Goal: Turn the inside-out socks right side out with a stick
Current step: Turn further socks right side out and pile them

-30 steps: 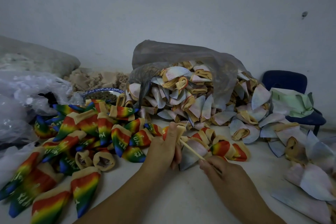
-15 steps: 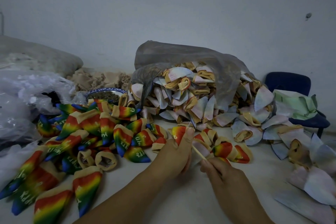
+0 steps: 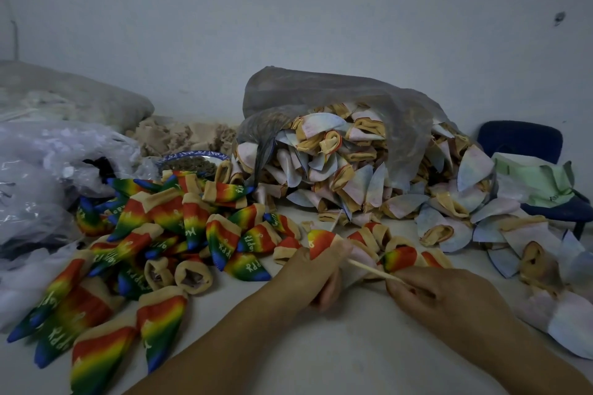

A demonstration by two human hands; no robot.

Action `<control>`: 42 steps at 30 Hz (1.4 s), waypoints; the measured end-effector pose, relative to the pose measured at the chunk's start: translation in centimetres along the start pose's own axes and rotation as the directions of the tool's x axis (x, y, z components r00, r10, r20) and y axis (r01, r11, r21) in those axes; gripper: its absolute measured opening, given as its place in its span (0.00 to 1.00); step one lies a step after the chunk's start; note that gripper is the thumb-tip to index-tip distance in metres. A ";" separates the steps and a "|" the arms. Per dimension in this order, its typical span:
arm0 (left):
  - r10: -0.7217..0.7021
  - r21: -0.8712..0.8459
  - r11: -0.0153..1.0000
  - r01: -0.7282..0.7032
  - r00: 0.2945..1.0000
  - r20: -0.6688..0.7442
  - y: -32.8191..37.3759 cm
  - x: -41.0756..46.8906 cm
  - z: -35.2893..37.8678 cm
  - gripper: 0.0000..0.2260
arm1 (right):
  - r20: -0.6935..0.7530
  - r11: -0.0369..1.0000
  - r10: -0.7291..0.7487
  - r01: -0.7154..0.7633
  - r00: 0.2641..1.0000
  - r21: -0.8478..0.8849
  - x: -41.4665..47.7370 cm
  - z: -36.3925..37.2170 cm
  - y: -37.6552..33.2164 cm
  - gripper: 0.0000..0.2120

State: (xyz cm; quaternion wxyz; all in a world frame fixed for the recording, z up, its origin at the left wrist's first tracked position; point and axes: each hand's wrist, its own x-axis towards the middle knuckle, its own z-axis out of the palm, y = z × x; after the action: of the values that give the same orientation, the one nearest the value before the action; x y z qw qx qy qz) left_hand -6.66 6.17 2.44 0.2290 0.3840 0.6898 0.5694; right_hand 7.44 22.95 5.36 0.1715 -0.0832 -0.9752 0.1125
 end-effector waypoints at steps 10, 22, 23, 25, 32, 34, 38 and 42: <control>-0.028 -0.168 0.983 0.078 0.960 0.277 0.2 -0.6 -0.3 0.35 | 0.038 0.992 -0.109 0.106 0.993 0.072 0.2 1.2 -1.6 0.28; -0.002 -0.024 1.000 0.001 1.000 -0.027 -0.9 0.4 1.9 0.37 | -0.069 0.986 0.033 -0.021 0.997 0.164 0.2 4.4 -2.6 0.15; 0.001 -0.021 1.000 -0.002 0.999 -0.051 -0.8 0.5 1.9 0.36 | -0.068 0.993 0.004 0.004 0.998 0.119 0.3 4.0 -2.4 0.19; -0.014 -0.022 1.000 0.012 0.998 -0.054 -0.5 0.6 1.7 0.35 | -0.071 0.998 -0.033 0.037 0.997 0.049 0.4 3.0 -1.6 0.26; -0.004 -0.171 0.985 0.018 0.996 0.084 -0.4 0.1 0.7 0.32 | -0.131 0.986 -0.113 0.095 0.985 -0.137 0.4 0.5 -0.8 0.10; 0.014 -0.279 0.960 0.027 0.989 0.145 0.0 0.0 0.4 0.30 | -0.218 0.975 -0.184 0.150 0.958 -0.163 0.5 0.2 -1.4 0.12; 0.080 -0.449 0.888 0.097 0.930 0.360 0.7 -0.6 0.6 0.29 | -0.223 0.969 -0.239 0.216 0.945 -0.123 0.4 1.1 -2.2 0.16; 0.141 -0.504 0.855 0.117 0.885 0.444 1.4 -0.6 1.4 0.30 | -0.230 0.983 -0.114 0.144 0.967 0.118 0.1 2.8 -3.2 0.10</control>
State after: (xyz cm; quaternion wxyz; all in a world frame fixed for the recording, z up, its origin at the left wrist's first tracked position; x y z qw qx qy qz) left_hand -4.89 6.61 3.40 0.4785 0.4378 0.4331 0.6259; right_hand 5.98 19.39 3.64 0.2917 -0.0200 -0.9434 0.1562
